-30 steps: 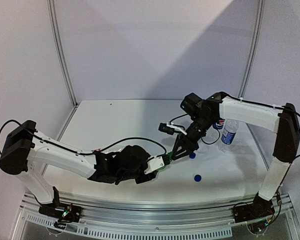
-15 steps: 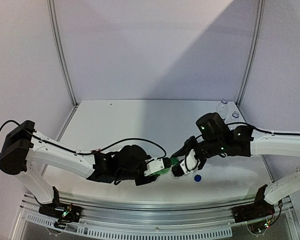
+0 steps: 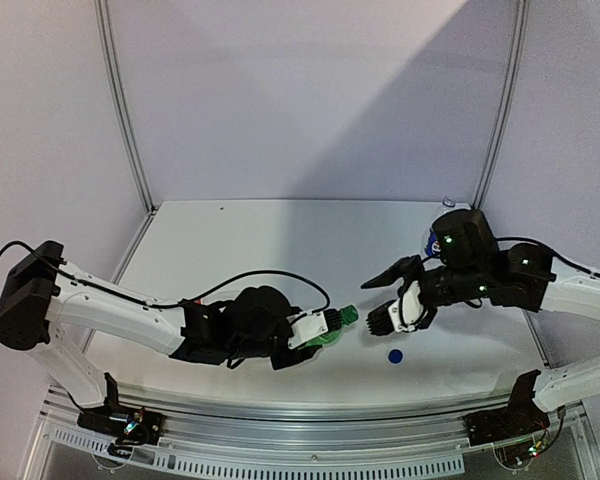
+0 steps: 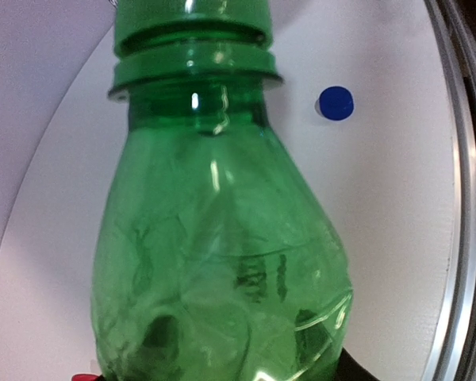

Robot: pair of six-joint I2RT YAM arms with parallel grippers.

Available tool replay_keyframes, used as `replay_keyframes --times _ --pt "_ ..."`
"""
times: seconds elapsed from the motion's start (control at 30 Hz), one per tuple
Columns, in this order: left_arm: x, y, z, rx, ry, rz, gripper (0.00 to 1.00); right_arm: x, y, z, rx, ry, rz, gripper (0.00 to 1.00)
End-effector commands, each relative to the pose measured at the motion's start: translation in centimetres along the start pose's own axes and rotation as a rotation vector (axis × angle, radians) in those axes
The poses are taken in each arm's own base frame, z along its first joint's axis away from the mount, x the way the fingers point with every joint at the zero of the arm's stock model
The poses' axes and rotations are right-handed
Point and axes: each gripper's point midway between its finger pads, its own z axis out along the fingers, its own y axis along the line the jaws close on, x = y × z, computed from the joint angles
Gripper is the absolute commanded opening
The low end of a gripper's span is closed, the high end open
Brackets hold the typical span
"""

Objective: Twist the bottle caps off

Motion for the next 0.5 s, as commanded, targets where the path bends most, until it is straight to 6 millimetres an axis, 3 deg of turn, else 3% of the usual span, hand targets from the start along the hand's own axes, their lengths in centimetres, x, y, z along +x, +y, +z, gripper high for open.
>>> replay_keyframes --times 0.0,0.07,0.1,0.17,0.2,0.33,0.47 --pt "-0.7 1.0 -0.7 -0.032 -0.026 -0.027 0.41 0.0 -1.6 -3.2 -0.010 -0.071 0.300 0.61" --pt "-0.5 1.3 -0.6 -0.050 -0.017 -0.023 0.41 0.1 -3.7 -4.7 -0.011 -0.170 0.511 0.63" --pt "-0.4 1.6 -0.6 -0.072 -0.009 -0.021 0.41 1.4 -5.3 -5.0 0.005 -0.179 0.716 0.65" --pt "-0.2 2.1 -0.4 -0.102 0.003 -0.011 0.41 2.8 -6.3 -4.9 -0.048 -0.143 1.050 0.63" --pt "-0.1 2.3 -0.4 -0.116 0.008 -0.006 0.41 3.4 -5.7 -3.8 -0.145 -0.096 1.209 0.63" --pt "0.3 2.9 -0.2 -0.173 0.027 0.012 0.41 4.0 -3.2 -0.7 -0.546 -0.075 1.564 0.62" --pt "0.7 3.0 0.1 -0.195 0.047 0.035 0.41 4.4 -0.9 2.1 -0.772 -0.079 1.740 0.64"
